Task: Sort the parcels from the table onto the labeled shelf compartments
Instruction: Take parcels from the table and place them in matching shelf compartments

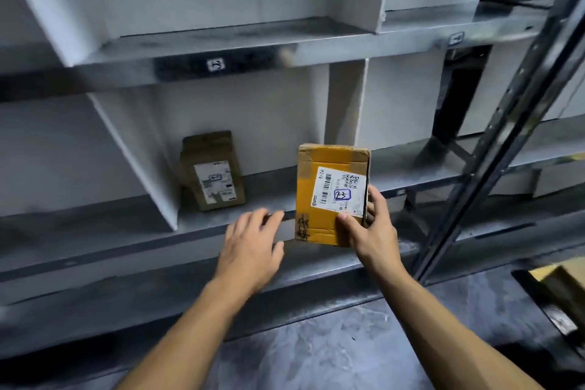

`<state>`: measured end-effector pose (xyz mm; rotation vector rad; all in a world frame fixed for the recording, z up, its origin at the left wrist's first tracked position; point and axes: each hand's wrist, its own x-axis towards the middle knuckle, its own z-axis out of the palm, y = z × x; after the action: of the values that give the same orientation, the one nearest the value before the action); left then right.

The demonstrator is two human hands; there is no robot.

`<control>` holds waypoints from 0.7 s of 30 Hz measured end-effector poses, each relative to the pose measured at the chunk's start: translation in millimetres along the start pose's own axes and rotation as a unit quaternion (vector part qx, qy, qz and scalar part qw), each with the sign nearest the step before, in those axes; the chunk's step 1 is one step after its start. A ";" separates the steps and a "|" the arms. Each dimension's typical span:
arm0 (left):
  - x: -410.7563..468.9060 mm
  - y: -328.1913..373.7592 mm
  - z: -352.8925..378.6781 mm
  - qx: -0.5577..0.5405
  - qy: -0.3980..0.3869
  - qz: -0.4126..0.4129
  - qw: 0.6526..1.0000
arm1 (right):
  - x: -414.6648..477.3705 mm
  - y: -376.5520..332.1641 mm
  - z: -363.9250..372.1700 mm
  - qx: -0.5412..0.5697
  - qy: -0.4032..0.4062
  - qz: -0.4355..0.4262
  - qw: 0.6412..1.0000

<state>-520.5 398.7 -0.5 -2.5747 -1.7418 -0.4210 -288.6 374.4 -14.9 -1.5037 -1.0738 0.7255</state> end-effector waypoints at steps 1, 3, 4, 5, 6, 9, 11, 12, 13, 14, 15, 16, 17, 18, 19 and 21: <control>2.9 -9.8 -0.2 0.015 -0.013 -0.004 1.000 | 4.7 -1.8 9.3 0.004 -0.005 -0.003 1.000; 5.9 -25.5 0.3 0.035 -0.028 -0.002 0.999 | 12.3 -4.7 25.6 0.005 -0.013 -0.006 1.000; 7.4 -31.9 0.6 0.042 -0.033 0.001 0.999 | 16.0 -6.9 32.6 0.001 -0.017 -0.007 1.000; 9.7 -37.5 0.9 0.044 -0.036 0.002 0.998 | 20.3 -9.5 38.7 -0.005 -0.021 -0.010 1.000; 12.3 -42.3 0.8 0.044 -0.038 0.001 0.998 | 25.1 -12.1 44.4 -0.010 -0.028 -0.014 0.999; 20.3 -52.7 0.9 0.037 -0.039 -0.005 0.999 | 39.7 -16.0 58.0 -0.012 -0.045 -0.022 0.999; 23.2 -57.7 1.4 0.029 -0.035 -0.012 0.999 | 47.7 -14.7 66.4 -0.012 -0.050 -0.016 0.999; 24.3 -60.4 2.0 0.024 -0.035 -0.017 0.999 | 51.1 -13.5 70.6 -0.016 -0.050 -0.017 0.998; 25.5 -63.3 2.8 0.021 -0.036 -0.021 0.999 | 54.4 -12.1 74.7 -0.018 -0.051 -0.022 0.998; 27.1 -66.4 3.7 0.019 -0.037 -0.026 0.999 | 57.8 -11.0 78.5 -0.018 -0.052 -0.026 0.998; 29.1 -69.6 4.8 0.015 -0.038 -0.030 0.999 | 61.0 -10.4 82.1 -0.016 -0.055 -0.028 0.998; 31.4 -72.5 6.0 0.010 -0.038 -0.033 0.999 | 64.4 -9.4 85.0 -0.013 -0.060 -0.027 0.998; 34.0 -74.9 7.2 0.005 -0.037 -0.037 0.999 | 68.2 -8.0 87.4 -0.009 -0.064 -0.024 0.998; 37.0 -76.7 8.5 0.001 -0.036 -0.041 0.999 | 72.2 -6.2 89.3 -0.006 -0.067 -0.021 0.998; 40.4 -78.0 10.2 -0.002 -0.035 -0.043 0.998 | 76.6 -4.0 90.9 -0.004 -0.069 -0.017 0.997; 47.6 -79.0 13.9 -0.006 -0.033 -0.048 0.998 | 86.5 -0.1 93.6 -0.002 -0.071 -0.010 0.997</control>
<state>-573.0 474.5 -14.7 -2.5496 -1.8964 -0.3528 -336.6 492.0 -25.7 -1.4596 -1.1965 0.8258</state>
